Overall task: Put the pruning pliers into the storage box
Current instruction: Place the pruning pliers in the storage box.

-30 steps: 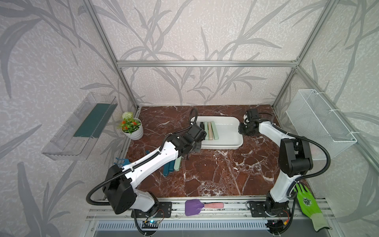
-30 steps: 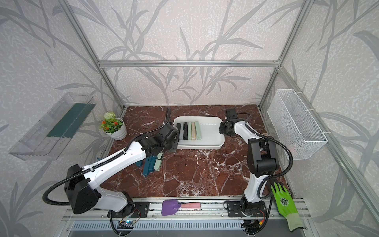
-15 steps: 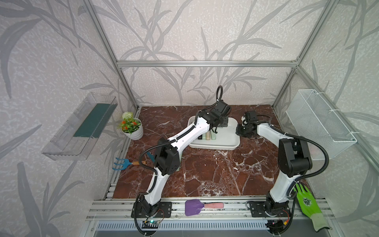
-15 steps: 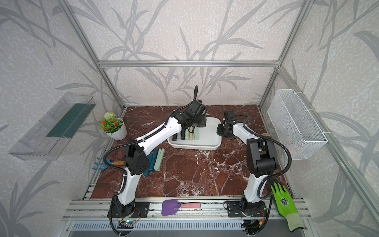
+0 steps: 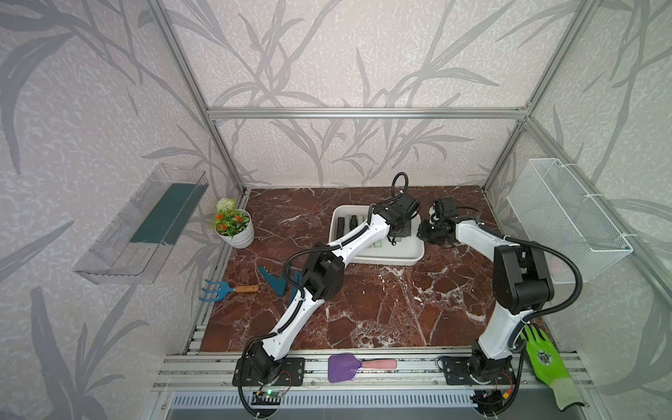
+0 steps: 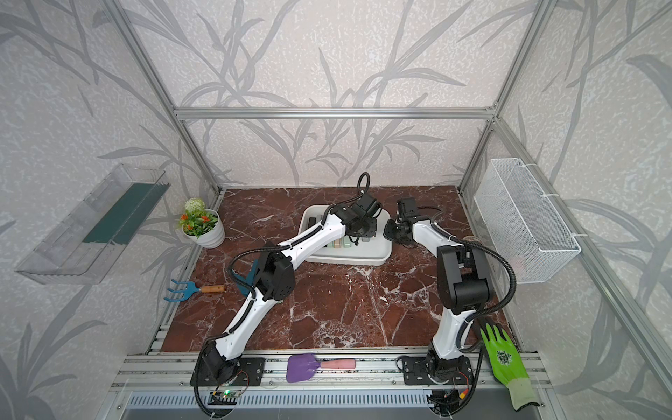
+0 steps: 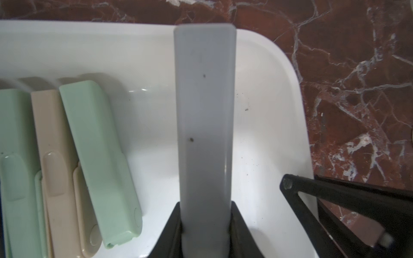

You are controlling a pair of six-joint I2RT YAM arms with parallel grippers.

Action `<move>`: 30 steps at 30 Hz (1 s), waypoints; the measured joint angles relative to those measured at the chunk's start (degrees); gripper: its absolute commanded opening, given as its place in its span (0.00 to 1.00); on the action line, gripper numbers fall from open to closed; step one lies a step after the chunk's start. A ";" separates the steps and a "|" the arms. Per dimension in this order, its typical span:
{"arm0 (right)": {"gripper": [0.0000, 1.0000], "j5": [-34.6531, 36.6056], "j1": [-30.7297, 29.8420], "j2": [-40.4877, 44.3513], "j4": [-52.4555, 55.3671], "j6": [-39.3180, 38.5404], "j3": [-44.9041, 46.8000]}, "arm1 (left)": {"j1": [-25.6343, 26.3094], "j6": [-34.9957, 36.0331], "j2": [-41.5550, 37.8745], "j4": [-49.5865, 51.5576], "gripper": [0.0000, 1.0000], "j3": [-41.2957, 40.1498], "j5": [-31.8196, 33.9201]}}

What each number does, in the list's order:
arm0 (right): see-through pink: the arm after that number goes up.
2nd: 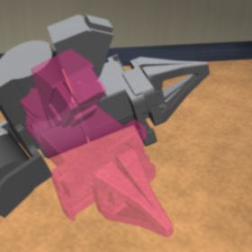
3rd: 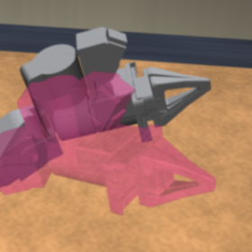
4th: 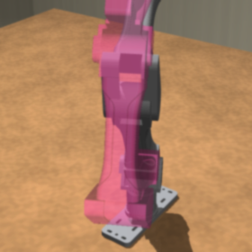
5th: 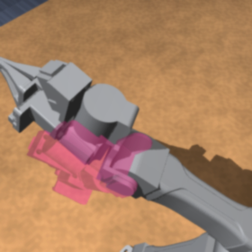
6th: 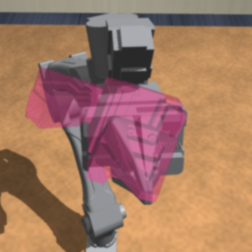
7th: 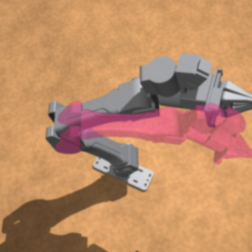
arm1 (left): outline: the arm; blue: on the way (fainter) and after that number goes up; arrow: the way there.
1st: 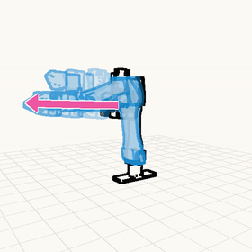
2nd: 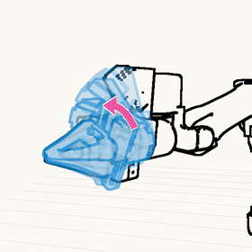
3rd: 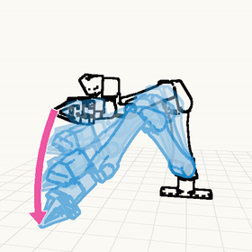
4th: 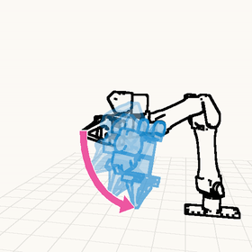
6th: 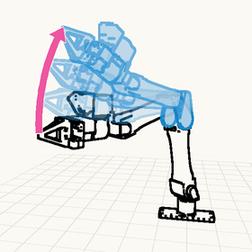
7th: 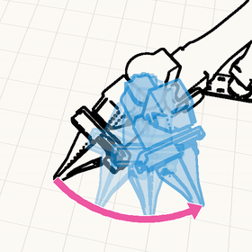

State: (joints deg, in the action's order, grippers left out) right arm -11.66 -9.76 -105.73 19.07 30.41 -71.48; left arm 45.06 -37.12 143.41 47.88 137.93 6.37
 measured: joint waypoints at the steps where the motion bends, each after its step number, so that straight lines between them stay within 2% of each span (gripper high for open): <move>1: 0.20 0.00 0.00 0.00 -0.02 0.04 0.07 | 0.00 -0.42 0.35 0.28 0.08 0.00 0.24; 15: 0.20 -0.83 0.00 0.57 -0.79 0.66 0.81 | -0.94 -6.12 2.19 2.34 0.11 0.04 5.55; 30: 0.20 -0.85 -0.04 2.01 -0.98 1.25 2.34 | -2.32 -8.55 3.06 7.08 0.14 0.04 7.17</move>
State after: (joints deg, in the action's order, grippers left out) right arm -12.51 -9.80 -103.72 18.09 31.66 -69.14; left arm 42.74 -45.67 146.47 54.96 137.97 13.54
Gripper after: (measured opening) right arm 0.196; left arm 0.279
